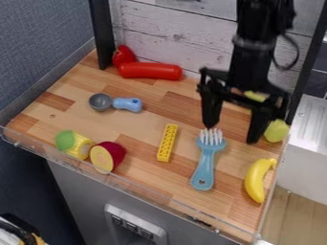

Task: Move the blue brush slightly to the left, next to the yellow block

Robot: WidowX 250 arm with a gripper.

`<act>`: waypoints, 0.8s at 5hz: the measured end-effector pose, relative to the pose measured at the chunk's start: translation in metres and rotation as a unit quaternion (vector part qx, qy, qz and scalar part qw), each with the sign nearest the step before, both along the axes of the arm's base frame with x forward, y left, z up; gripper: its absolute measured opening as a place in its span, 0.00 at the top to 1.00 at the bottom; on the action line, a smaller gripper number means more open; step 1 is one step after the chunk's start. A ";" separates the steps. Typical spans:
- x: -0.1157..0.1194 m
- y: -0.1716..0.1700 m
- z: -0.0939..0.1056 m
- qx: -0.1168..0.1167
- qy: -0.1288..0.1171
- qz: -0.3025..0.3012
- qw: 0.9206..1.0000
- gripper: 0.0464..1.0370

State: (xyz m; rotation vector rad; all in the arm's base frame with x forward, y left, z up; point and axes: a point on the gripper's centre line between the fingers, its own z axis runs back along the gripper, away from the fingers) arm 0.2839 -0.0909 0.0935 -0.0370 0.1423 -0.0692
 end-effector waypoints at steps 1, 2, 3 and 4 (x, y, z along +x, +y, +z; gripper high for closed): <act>-0.001 0.006 0.019 0.002 0.002 0.046 0.999 0.04; 0.013 0.030 0.034 -0.001 -0.004 0.087 0.996 0.04; 0.042 0.063 0.040 -0.007 -0.002 0.093 0.996 0.04; 0.074 0.102 0.040 -0.012 0.002 0.066 0.998 0.04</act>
